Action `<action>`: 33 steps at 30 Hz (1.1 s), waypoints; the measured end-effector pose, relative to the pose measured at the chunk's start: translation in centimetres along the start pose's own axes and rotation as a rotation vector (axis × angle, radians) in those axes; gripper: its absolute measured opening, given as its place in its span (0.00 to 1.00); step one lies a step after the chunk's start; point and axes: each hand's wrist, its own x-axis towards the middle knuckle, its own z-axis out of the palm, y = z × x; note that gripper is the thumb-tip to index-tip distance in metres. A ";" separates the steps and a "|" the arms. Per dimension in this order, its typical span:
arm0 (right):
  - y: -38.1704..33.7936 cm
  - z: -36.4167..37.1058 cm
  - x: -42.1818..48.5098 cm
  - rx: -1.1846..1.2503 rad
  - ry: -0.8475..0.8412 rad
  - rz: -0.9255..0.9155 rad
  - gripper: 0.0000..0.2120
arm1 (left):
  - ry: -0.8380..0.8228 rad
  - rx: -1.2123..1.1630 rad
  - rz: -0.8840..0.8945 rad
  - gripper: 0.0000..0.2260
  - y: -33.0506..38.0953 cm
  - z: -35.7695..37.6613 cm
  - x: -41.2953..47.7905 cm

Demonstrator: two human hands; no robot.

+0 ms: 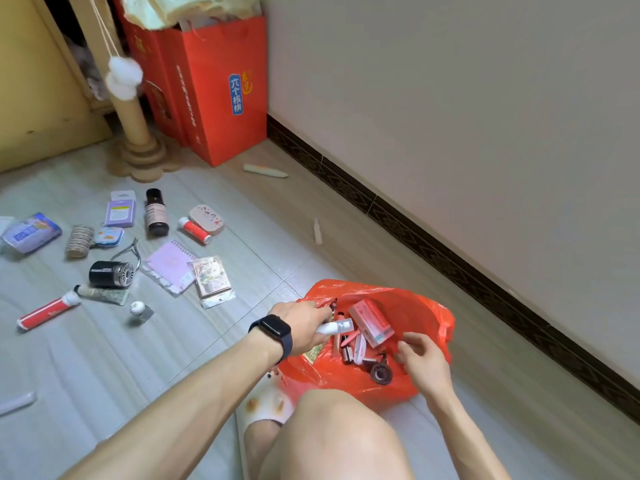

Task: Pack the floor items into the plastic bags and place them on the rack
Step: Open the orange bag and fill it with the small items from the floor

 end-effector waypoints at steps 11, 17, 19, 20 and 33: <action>-3.1 3.5 -1.1 0.167 -0.368 -0.046 0.07 | -0.060 -0.074 0.045 0.14 1.5 2.8 3.0; 0.4 5.2 1.4 0.022 -0.144 0.195 0.10 | 0.035 0.343 0.141 0.23 -0.9 6.3 2.6; 1.0 5.7 2.2 0.073 -0.080 0.249 0.11 | -0.004 0.391 0.120 0.28 -1.8 7.0 2.4; 1.0 6.1 2.5 0.133 -0.075 0.266 0.11 | -0.017 0.404 0.102 0.30 -2.3 7.2 2.2; -4.4 7.3 -1.3 -0.151 -0.282 -0.191 0.17 | -0.066 0.262 -0.085 0.31 -4.7 2.1 -1.0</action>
